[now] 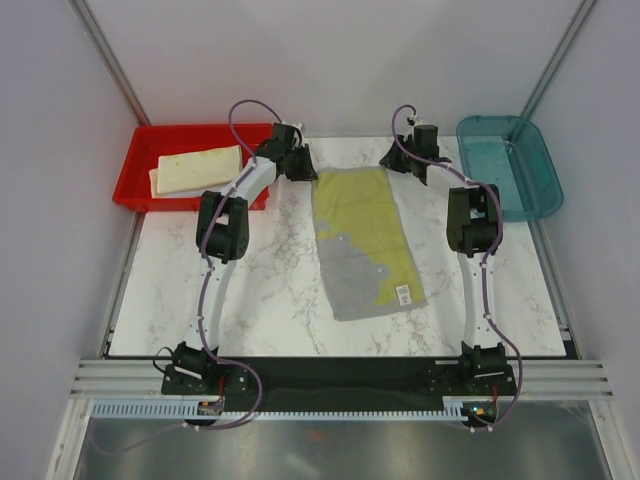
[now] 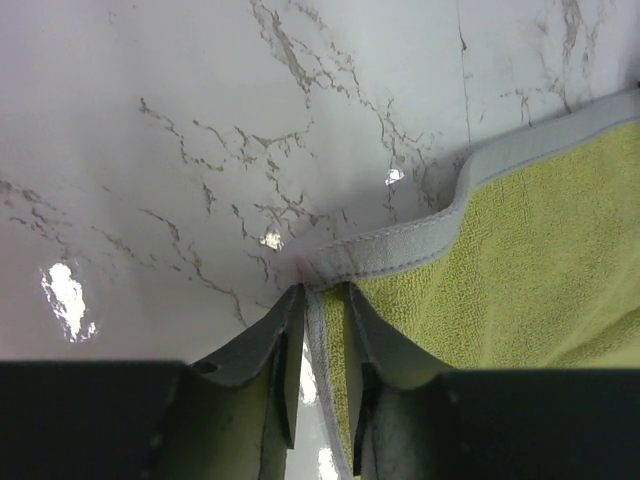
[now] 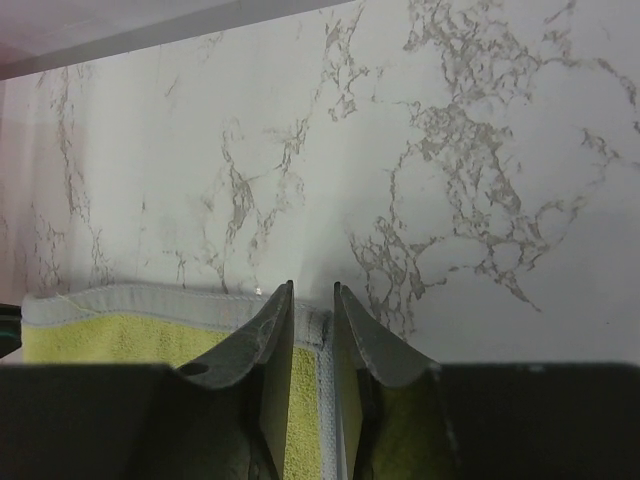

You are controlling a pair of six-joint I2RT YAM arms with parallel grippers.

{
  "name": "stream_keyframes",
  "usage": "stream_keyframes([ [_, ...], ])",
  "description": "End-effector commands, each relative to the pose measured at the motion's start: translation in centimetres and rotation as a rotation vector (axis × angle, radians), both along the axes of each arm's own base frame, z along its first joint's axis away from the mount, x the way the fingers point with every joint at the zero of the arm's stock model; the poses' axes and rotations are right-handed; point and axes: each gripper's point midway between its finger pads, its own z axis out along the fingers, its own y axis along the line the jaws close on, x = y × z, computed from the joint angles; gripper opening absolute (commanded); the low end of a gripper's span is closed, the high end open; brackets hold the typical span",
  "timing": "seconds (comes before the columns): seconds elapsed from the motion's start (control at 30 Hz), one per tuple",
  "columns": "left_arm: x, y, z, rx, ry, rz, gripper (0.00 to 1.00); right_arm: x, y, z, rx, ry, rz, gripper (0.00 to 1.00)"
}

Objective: Fold and stack the towels
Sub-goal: Fold the towel

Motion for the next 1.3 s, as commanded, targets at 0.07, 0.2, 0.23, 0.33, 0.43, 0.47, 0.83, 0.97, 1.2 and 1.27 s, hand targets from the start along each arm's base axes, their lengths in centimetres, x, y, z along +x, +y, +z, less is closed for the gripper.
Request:
stream_keyframes([
  [0.07,0.5,-0.7,0.5,-0.039,-0.006,0.0,0.2,0.4,0.2,0.6,0.02,-0.018,0.009,0.31],
  [0.2,0.9,-0.7,1.1,-0.056,-0.025,-0.002,0.11,-0.2,0.2,0.1,0.02,0.014,0.007,0.35],
  [0.23,1.0,-0.7,1.1,-0.057,-0.027,-0.001,0.09,-0.3,0.0,0.1,0.014,0.016,0.0,0.36],
  [0.33,1.3,-0.6,1.4,-0.064,-0.04,0.0,0.02,-0.8,-0.2,-0.5,0.001,0.036,-0.005,0.36],
  [0.43,1.6,-0.5,1.4,-0.072,-0.046,0.005,0.02,-1.1,0.1,-0.9,0.0,0.05,0.01,0.37],
  [0.47,1.6,-0.4,1.3,-0.073,-0.043,0.008,0.02,-1.4,0.0,-1.2,-0.017,0.059,0.016,0.37],
  [0.83,2.0,-0.5,1.2,-0.089,-0.052,0.016,0.02,-2.4,-1.1,-2.2,-0.103,0.095,-0.015,0.33],
  [0.97,2.4,-0.5,1.2,-0.093,-0.063,0.02,0.02,-2.8,-1.3,-2.8,-0.113,0.128,-0.021,0.31],
  [1.2,2.5,-0.5,1.4,-0.096,-0.069,0.016,0.02,-2.7,-1.2,-1.6,-0.134,0.116,-0.052,0.45],
  [1.27,2.4,-0.5,1.5,-0.099,-0.07,0.012,0.02,-2.5,-1.5,-1.2,-0.155,0.103,-0.068,0.43],
])
